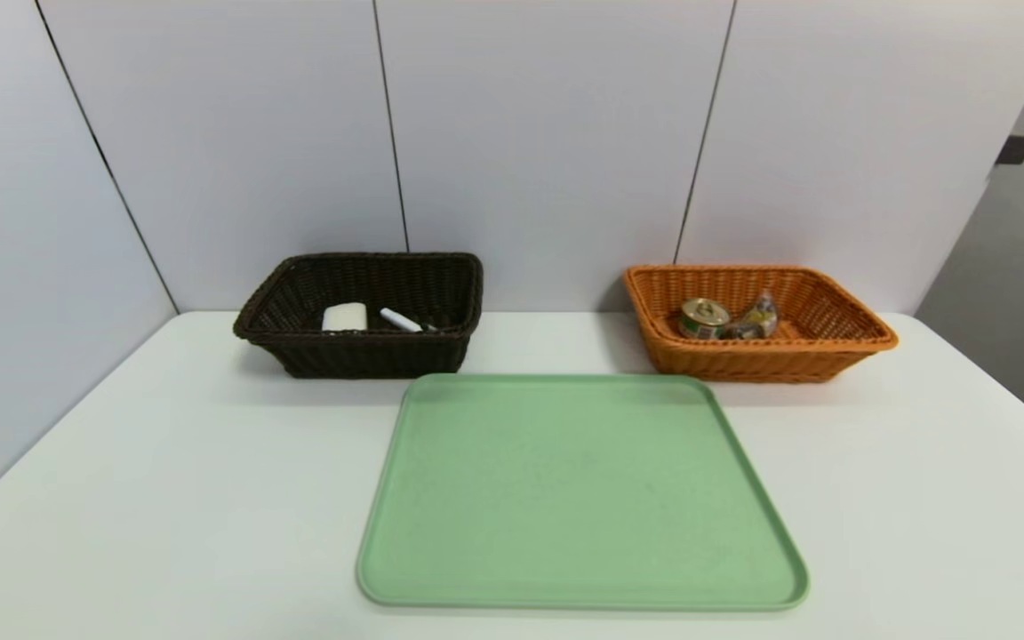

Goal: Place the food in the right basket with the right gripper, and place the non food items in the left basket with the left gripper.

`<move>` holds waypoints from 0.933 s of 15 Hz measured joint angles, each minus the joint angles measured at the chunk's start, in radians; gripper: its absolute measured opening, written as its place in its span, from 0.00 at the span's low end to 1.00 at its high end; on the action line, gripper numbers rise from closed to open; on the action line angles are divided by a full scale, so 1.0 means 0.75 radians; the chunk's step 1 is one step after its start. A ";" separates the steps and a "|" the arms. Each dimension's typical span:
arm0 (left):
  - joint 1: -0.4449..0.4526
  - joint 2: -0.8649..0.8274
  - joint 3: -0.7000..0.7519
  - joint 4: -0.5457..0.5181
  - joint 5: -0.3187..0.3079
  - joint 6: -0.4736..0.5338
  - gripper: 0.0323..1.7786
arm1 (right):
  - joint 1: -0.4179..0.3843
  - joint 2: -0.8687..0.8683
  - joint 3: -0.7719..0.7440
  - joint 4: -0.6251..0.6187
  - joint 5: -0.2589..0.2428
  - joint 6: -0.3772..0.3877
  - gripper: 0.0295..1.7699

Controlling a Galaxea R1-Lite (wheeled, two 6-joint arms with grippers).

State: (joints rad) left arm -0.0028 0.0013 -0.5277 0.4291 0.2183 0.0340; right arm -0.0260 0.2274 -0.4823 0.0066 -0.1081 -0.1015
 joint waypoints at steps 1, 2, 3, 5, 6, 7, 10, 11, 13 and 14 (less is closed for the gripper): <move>0.000 -0.002 0.012 0.000 0.000 0.003 0.95 | 0.008 -0.039 0.035 0.003 0.026 -0.005 0.97; 0.000 -0.003 0.028 -0.003 -0.013 0.003 0.95 | 0.015 -0.085 0.074 0.003 0.056 -0.019 0.97; 0.000 -0.004 0.045 -0.010 -0.048 0.003 0.95 | 0.020 -0.141 0.122 0.004 0.078 -0.046 0.97; 0.001 -0.005 0.101 -0.079 -0.117 0.024 0.95 | 0.027 -0.230 0.246 -0.039 0.087 -0.107 0.97; 0.001 -0.005 0.149 -0.143 -0.129 0.039 0.95 | 0.028 -0.256 0.324 -0.113 0.088 -0.123 0.97; 0.001 -0.005 0.221 -0.239 -0.133 0.055 0.95 | 0.030 -0.273 0.412 -0.195 0.090 -0.134 0.97; 0.001 -0.005 0.517 -0.622 -0.144 0.121 0.95 | 0.030 -0.298 0.609 -0.393 0.096 -0.145 0.97; 0.001 -0.005 0.604 -0.745 -0.146 0.135 0.95 | 0.030 -0.302 0.626 -0.346 0.100 -0.138 0.97; 0.001 -0.005 0.679 -0.820 -0.171 0.102 0.95 | 0.030 -0.305 0.639 -0.116 0.163 -0.062 0.97; 0.000 -0.005 0.691 -0.761 -0.214 0.041 0.95 | 0.030 -0.305 0.641 -0.036 0.191 -0.008 0.97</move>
State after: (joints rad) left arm -0.0028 -0.0028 -0.0096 -0.1419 0.0581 0.0645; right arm -0.0032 -0.0013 -0.0013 -0.0206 0.0349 -0.1072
